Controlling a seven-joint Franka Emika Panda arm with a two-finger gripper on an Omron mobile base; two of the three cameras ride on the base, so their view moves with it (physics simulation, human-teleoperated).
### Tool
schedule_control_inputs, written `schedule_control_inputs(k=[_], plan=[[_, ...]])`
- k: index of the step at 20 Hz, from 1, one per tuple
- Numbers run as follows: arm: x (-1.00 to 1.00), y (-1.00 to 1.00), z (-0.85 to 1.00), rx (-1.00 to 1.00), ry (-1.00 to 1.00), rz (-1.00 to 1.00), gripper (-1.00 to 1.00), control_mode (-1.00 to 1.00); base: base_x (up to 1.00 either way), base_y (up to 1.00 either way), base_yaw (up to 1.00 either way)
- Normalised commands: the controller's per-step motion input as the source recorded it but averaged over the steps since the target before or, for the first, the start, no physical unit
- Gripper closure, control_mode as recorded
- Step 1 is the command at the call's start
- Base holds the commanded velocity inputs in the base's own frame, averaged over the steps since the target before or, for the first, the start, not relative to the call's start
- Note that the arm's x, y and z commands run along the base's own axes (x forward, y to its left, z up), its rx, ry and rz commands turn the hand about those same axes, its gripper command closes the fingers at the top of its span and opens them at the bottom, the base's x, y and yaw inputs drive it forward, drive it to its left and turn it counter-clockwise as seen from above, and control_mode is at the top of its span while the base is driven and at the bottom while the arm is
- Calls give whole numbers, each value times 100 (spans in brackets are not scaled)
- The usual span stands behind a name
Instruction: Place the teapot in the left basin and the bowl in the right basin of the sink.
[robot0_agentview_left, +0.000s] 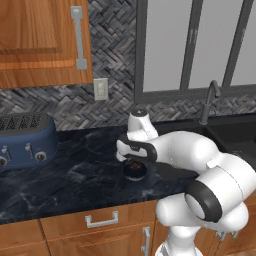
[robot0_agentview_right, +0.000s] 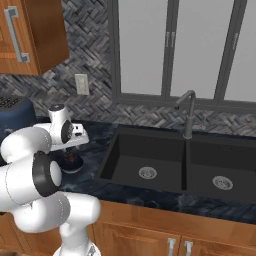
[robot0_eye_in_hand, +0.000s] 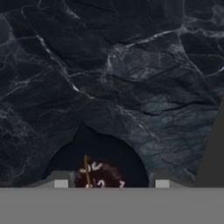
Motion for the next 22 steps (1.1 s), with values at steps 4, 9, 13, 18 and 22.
schedule_control_inputs(k=[4, 9, 13, 18, 22], plan=[[-14, -4, 0, 0, 2, 0, 100, -100, 0, 0, 0], [-28, -10, 0, 0, 1, -1, 100, -100, 0, 0, 0], [-28, -15, 4, 0, 0, -5, 100, -100, 0, 0, 0], [-12, -19, 29, 0, 0, -3, 100, -100, 0, 0, 0], [-2, -17, 45, 0, 0, 0, 100, -100, 0, 0, 0]])
